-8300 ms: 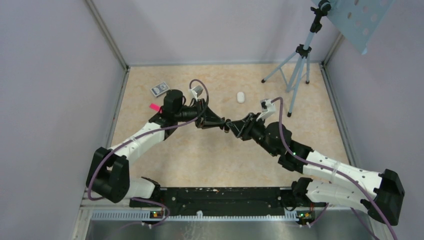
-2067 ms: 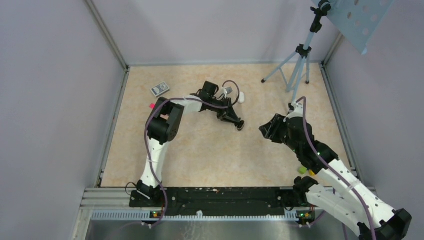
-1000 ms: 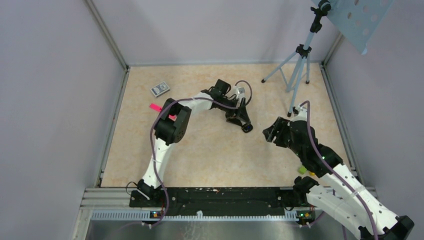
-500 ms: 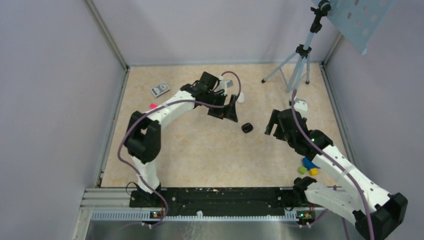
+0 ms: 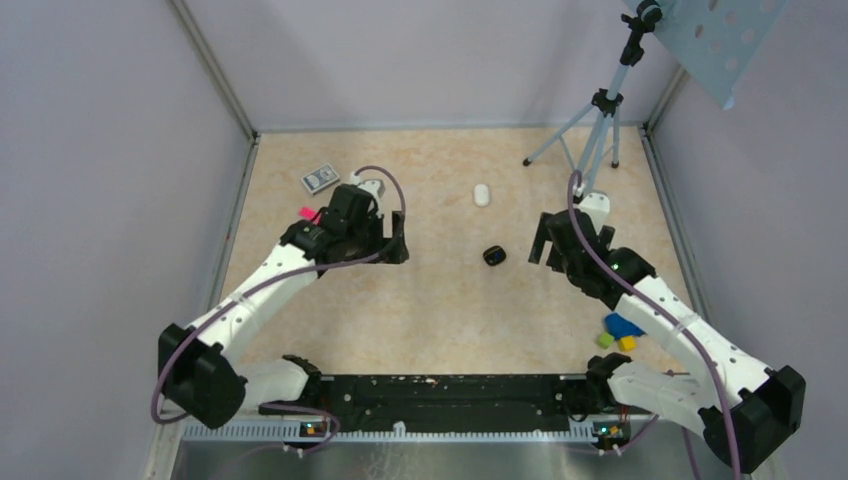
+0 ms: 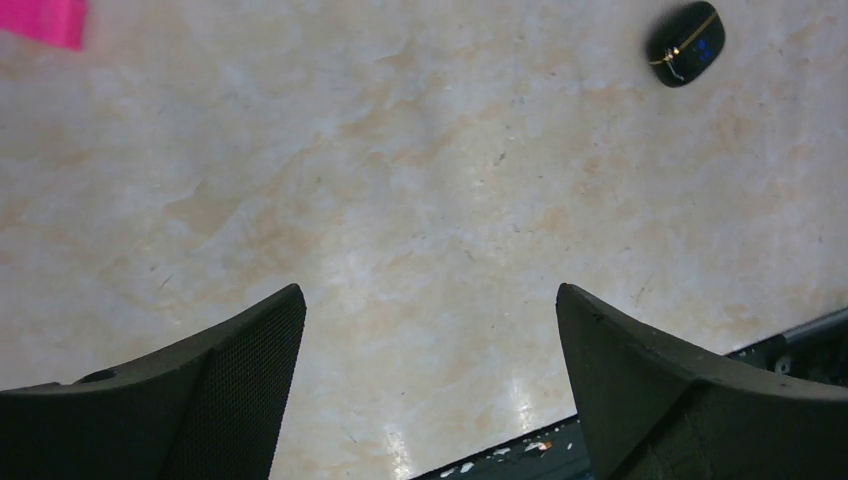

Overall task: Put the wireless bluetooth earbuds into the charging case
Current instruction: Reset both arms

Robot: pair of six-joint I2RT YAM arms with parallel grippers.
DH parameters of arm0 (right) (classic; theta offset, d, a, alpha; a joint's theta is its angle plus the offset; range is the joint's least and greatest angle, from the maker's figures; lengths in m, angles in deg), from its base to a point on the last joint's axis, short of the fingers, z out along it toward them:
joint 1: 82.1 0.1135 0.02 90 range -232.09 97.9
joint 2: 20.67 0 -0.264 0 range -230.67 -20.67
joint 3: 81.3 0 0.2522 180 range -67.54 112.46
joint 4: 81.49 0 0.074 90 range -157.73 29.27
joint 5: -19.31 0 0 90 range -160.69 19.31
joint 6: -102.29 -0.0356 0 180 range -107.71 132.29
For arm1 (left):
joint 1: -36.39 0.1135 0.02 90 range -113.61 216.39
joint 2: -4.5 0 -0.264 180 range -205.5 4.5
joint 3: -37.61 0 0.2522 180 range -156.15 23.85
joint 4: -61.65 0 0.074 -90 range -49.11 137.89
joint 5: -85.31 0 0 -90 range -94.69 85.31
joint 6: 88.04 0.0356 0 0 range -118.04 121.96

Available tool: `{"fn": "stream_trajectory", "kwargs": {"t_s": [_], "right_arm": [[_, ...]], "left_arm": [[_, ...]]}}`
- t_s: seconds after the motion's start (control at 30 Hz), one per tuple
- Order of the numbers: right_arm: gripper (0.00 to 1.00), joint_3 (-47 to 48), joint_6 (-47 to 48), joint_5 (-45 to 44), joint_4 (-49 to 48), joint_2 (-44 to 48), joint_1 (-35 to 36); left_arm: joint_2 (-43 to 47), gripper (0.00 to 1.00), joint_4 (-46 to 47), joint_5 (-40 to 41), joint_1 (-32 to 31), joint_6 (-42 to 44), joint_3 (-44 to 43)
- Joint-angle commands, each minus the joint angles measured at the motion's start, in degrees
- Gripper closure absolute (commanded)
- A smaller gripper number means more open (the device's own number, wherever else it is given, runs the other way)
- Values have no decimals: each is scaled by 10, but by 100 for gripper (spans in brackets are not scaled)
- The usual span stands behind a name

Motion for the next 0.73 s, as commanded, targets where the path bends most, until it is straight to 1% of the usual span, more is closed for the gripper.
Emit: {"fn": "stream_trajectory", "kwargs": {"t_s": [0.0, 0.07, 0.23, 0.33, 0.7], "right_arm": [[10, 27, 0, -18, 2, -2, -6], [10, 24, 1, -16, 3, 0, -5], [10, 16, 1, -18, -4, 18, -6], [10, 14, 1, -17, -7, 25, -6], [11, 9, -6, -21, -3, 31, -6]], "left_arm": [[83, 1, 15, 128, 2, -63, 36], [108, 1, 25, 152, 2, -73, 47], [143, 1, 49, 173, 2, -74, 62], [147, 1, 53, 187, 2, -79, 65], [136, 1, 42, 201, 2, -92, 55]]}}
